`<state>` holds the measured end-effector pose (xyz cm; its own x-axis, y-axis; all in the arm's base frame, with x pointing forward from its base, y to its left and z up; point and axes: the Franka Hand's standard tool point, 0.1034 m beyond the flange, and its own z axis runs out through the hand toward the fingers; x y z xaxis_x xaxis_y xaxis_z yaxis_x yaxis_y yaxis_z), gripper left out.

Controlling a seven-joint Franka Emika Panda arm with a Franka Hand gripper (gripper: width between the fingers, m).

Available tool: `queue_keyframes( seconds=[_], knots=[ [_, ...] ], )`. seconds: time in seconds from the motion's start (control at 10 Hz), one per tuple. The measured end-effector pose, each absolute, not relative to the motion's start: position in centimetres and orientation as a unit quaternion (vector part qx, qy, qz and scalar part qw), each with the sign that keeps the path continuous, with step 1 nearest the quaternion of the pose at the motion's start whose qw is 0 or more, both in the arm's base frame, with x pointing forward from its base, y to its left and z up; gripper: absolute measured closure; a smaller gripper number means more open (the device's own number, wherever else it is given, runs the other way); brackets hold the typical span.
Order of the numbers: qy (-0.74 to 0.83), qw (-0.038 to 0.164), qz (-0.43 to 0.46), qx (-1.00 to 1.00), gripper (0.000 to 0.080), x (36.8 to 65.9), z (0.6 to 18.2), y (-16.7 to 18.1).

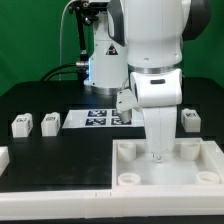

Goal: Assemble one leg

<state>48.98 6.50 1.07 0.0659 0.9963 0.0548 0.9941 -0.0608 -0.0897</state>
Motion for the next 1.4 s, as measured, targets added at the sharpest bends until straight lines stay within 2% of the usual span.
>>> queue_keyframes(
  seconds=[0.2, 0.5, 0.7, 1.1, 1.4],
  knots=[
    [-0.656, 0.040, 0.012, -0.754, 0.0150, 49.1, 3.9, 7.2],
    [-0.567, 0.030, 0.006, -0.823, 0.0150, 48.5, 6.0, 10.2],
    [-0.462, 0.031, 0.010, -0.886, 0.0150, 47.9, 6.1, 12.3],
    [-0.286, 0.034, 0.017, -0.957, 0.0150, 47.6, 6.1, 12.6],
    [-0.073, 0.045, 0.032, -0.996, 0.0150, 45.0, 6.0, 14.4]
  ],
)
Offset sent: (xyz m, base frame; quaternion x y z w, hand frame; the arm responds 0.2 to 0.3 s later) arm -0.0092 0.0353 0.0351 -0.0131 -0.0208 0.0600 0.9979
